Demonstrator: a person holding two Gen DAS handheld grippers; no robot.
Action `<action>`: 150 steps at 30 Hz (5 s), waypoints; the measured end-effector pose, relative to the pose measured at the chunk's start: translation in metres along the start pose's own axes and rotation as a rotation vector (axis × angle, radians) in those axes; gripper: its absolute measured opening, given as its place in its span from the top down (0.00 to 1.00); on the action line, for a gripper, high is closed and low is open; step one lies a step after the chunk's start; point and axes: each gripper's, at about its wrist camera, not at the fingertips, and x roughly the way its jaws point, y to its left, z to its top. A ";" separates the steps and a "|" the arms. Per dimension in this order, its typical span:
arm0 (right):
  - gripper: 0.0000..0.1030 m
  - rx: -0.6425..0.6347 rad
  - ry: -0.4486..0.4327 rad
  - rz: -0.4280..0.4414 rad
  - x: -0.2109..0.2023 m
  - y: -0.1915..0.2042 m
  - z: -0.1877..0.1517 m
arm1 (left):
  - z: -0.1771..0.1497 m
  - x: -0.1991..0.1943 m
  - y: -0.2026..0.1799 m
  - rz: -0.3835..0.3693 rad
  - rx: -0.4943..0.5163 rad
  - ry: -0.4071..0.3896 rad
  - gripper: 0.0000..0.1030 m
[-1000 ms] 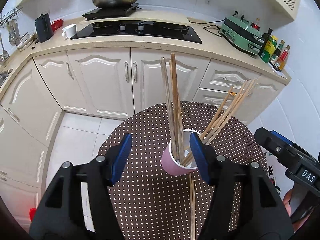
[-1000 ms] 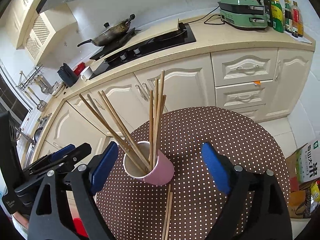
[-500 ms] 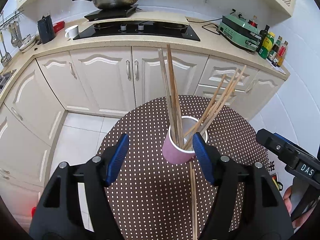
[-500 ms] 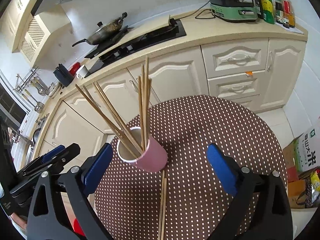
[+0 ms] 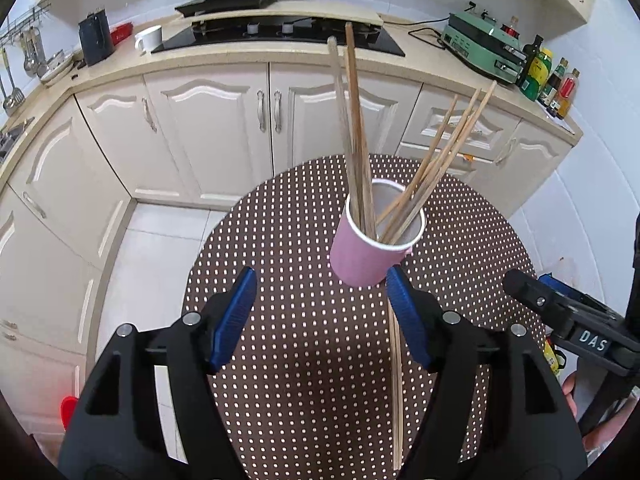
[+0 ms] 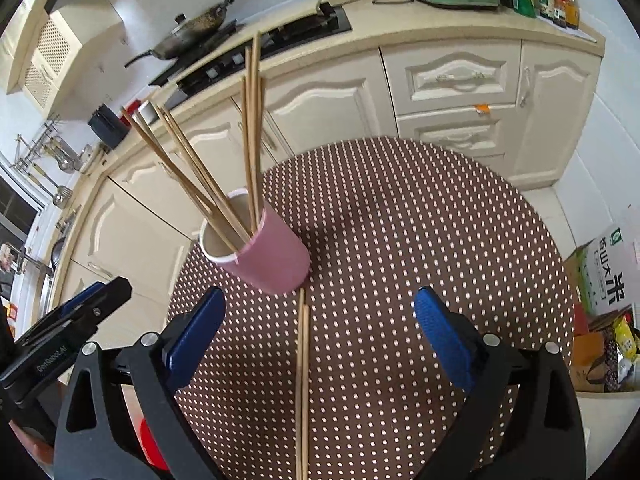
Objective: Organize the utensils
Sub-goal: 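Withdraw both open grippers from the cup back to the last chopsticks, then grasp a chopstick with the right gripper while the left gripper grasps the last one, then lift both held chopsticks up toward the pink cup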
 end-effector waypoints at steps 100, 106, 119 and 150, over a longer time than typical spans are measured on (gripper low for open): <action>0.95 0.123 0.209 0.007 0.090 -0.062 -0.061 | -0.053 0.176 -0.109 0.011 0.173 0.429 0.36; 0.95 0.123 0.210 0.009 0.092 -0.062 -0.060 | -0.048 0.183 -0.121 -0.020 0.209 0.432 0.86; 0.95 0.121 0.188 0.025 0.085 -0.056 -0.057 | -0.071 0.143 -0.075 -0.071 0.174 0.421 0.94; 0.95 0.013 -0.079 0.107 0.000 -0.006 -0.011 | -0.021 0.029 -0.057 -0.051 0.125 0.130 0.94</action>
